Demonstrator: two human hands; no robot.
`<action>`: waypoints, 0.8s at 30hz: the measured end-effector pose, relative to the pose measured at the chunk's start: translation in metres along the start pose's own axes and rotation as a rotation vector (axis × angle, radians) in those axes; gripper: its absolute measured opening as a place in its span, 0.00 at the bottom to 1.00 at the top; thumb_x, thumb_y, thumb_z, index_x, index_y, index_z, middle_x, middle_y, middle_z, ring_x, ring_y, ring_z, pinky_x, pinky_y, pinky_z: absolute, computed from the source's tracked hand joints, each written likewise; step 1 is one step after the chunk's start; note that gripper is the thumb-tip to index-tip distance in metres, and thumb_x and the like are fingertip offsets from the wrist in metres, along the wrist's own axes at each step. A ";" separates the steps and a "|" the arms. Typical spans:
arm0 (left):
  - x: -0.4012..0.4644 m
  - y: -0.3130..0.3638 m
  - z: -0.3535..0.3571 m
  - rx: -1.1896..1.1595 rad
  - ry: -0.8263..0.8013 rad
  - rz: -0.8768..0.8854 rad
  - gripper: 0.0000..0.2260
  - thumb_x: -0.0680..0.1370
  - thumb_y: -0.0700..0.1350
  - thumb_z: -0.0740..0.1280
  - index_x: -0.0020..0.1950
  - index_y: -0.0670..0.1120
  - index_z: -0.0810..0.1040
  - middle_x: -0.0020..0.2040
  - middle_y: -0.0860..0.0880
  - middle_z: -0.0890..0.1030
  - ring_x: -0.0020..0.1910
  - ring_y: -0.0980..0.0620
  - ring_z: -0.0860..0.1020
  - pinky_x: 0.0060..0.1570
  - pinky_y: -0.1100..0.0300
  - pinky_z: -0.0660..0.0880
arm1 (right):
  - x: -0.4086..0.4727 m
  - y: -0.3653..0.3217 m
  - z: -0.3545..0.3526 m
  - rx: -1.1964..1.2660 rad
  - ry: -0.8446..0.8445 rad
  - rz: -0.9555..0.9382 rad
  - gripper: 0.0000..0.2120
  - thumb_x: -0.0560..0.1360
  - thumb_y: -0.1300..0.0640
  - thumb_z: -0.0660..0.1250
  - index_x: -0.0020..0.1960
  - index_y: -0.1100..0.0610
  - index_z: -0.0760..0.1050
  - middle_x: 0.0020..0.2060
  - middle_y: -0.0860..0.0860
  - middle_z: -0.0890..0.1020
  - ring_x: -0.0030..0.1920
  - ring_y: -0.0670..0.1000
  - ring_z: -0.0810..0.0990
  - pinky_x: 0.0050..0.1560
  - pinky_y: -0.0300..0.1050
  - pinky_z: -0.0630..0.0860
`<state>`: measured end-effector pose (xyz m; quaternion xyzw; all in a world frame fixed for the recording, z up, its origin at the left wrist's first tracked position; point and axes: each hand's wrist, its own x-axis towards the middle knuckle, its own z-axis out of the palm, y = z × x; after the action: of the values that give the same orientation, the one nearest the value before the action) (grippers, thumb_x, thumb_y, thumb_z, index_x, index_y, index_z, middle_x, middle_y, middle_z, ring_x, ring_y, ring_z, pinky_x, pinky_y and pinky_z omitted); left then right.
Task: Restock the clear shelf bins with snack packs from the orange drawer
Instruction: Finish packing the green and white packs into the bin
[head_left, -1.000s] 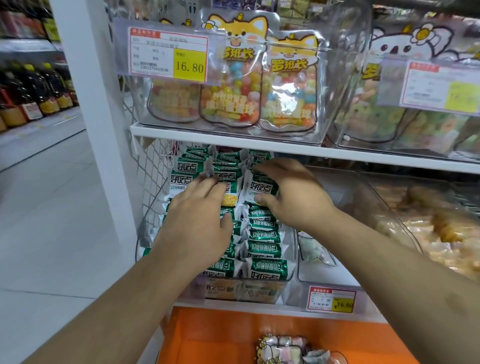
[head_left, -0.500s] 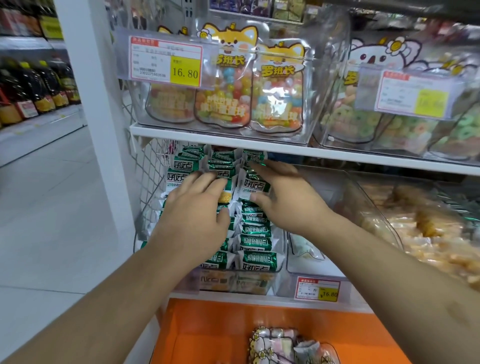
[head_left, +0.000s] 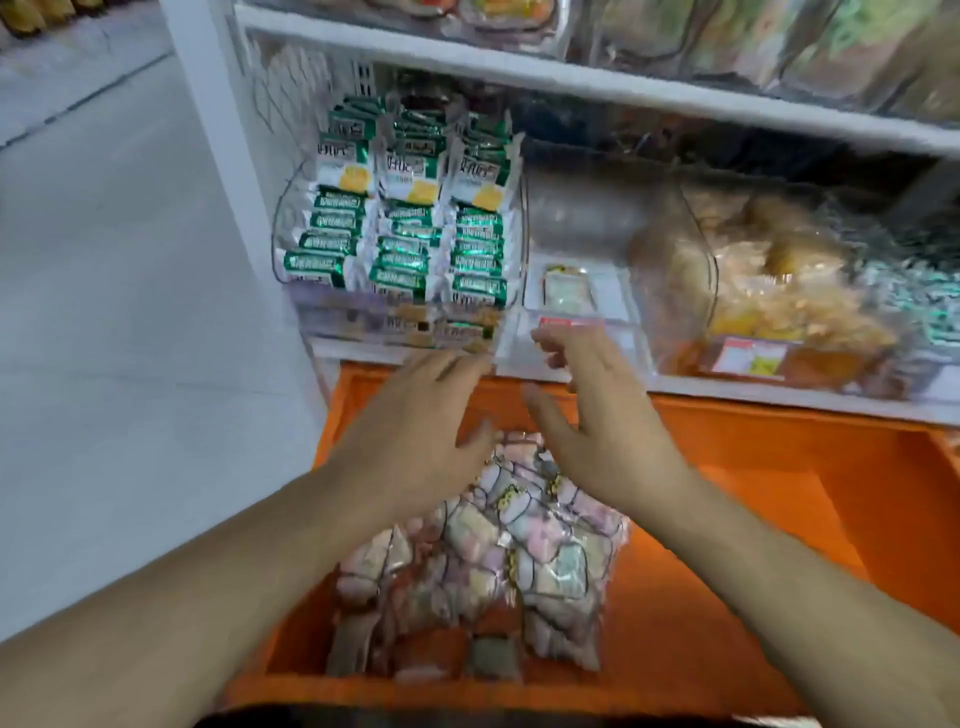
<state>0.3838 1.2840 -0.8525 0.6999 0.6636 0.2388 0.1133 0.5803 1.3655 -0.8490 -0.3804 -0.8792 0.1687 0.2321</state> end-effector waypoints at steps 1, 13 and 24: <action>-0.012 -0.003 0.016 0.001 -0.071 -0.025 0.24 0.82 0.51 0.66 0.77 0.47 0.70 0.72 0.50 0.73 0.73 0.49 0.67 0.72 0.53 0.68 | -0.019 0.005 0.014 0.030 -0.053 0.045 0.22 0.83 0.51 0.68 0.75 0.57 0.69 0.65 0.52 0.73 0.64 0.53 0.74 0.62 0.44 0.71; -0.080 -0.065 0.150 0.006 -0.758 -0.248 0.24 0.78 0.59 0.69 0.72 0.60 0.69 0.74 0.54 0.72 0.69 0.49 0.73 0.65 0.47 0.75 | -0.125 0.090 0.152 0.014 -0.912 0.149 0.32 0.80 0.43 0.70 0.80 0.48 0.63 0.78 0.52 0.67 0.77 0.54 0.68 0.73 0.52 0.71; -0.086 -0.094 0.189 0.046 -1.302 -0.086 0.37 0.70 0.58 0.81 0.75 0.53 0.72 0.69 0.52 0.76 0.64 0.49 0.77 0.58 0.52 0.79 | -0.139 0.109 0.209 -0.038 -1.225 0.034 0.20 0.76 0.50 0.75 0.65 0.51 0.74 0.57 0.52 0.82 0.55 0.53 0.80 0.53 0.53 0.80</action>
<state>0.3932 1.2384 -1.0757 0.6764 0.4918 -0.2530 0.4864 0.6165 1.3076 -1.1145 -0.2322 -0.8495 0.3447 -0.3250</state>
